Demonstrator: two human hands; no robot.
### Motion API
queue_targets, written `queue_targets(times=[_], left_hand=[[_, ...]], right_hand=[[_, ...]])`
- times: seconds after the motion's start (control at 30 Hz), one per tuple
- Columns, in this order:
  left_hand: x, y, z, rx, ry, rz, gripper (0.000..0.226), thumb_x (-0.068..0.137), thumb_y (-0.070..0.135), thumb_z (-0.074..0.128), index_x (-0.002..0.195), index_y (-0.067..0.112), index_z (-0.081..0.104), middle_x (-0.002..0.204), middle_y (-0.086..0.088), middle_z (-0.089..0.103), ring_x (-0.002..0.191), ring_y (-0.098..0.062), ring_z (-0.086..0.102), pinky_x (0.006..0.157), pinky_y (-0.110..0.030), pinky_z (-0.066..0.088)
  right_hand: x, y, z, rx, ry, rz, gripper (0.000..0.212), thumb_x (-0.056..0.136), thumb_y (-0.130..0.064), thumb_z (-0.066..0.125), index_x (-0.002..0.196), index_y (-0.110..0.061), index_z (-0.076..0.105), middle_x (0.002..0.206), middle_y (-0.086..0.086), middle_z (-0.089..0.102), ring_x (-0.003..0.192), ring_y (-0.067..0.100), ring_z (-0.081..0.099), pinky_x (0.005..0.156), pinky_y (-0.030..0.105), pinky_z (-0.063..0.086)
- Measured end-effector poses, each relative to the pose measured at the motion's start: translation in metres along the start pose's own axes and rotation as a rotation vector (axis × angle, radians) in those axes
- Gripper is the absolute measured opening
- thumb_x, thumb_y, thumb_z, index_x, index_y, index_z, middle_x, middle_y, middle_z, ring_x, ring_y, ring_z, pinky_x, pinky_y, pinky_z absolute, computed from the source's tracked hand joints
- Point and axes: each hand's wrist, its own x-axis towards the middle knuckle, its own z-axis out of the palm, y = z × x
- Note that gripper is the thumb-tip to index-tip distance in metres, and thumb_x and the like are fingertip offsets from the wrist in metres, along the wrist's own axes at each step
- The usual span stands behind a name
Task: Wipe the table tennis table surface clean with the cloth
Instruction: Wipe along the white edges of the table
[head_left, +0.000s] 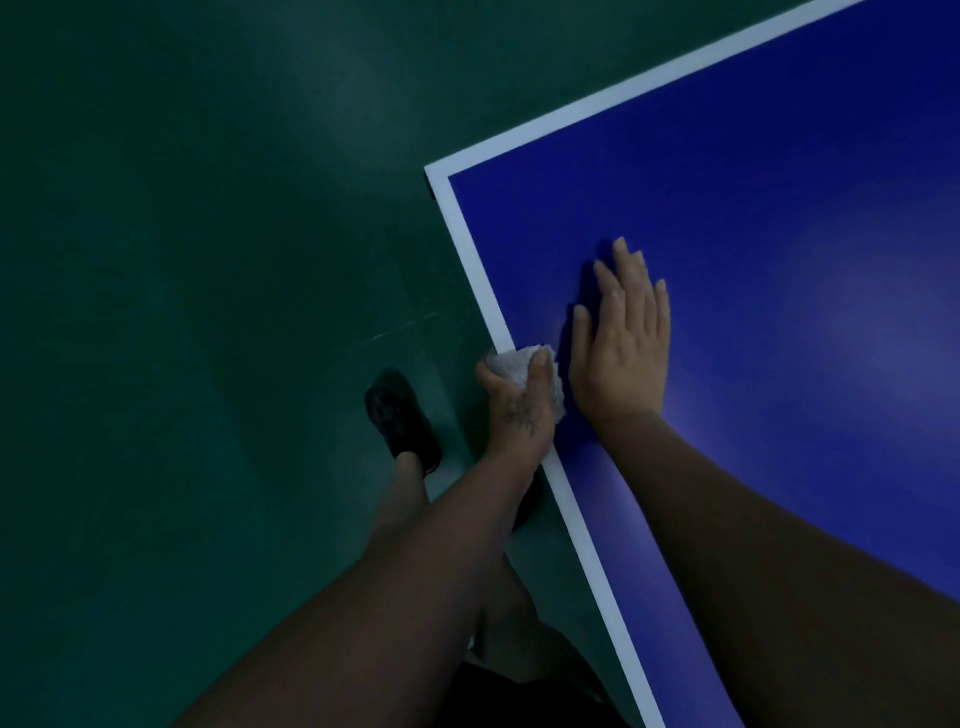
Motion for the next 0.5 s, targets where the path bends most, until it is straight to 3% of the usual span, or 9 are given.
queue_targets(times=[0.17,0.23,0.3,0.5], left_hand=[[0.042,0.047,-0.008,0.011,0.004,0.014,0.057,0.11,0.035,0.056,0.151,0.011,0.023,0.117,0.004,0.055,0.092,0.001,0.056,0.062,-0.006,0.05],[0.057,0.064,-0.012,0.028,-0.006,0.015,0.063,0.109,0.039,0.056,0.154,0.013,0.021,0.125,-0.001,0.056,0.094,-0.001,0.057,0.059,-0.005,0.049],[0.073,0.084,-0.016,0.039,-0.009,0.011,0.066,0.108,0.043,0.055,0.156,0.015,0.019,0.133,-0.008,0.055,0.093,-0.003,0.058,0.057,-0.008,0.049],[0.123,0.139,-0.028,0.072,0.012,0.038,0.062,0.109,0.044,0.053,0.154,0.018,0.021,0.132,-0.009,0.055,0.092,-0.005,0.058,0.056,-0.005,0.047]], right_hand=[[0.062,-0.027,0.024,-0.011,0.004,0.134,0.05,0.115,-0.027,0.041,0.16,-0.006,0.041,0.175,0.008,0.026,0.164,0.026,0.019,0.134,0.047,0.011],[0.079,-0.029,0.032,-0.041,-0.016,0.148,0.052,0.116,-0.029,0.038,0.163,-0.006,0.037,0.176,0.008,0.024,0.165,0.025,0.016,0.134,0.048,0.011],[0.088,-0.03,0.035,-0.084,-0.052,0.178,0.055,0.115,-0.032,0.037,0.165,-0.008,0.033,0.177,0.005,0.021,0.165,0.022,0.012,0.134,0.048,0.009],[0.094,-0.032,0.038,-0.158,-0.12,0.226,0.059,0.114,-0.035,0.039,0.166,-0.009,0.03,0.178,0.004,0.017,0.166,0.02,0.007,0.135,0.047,0.006]])
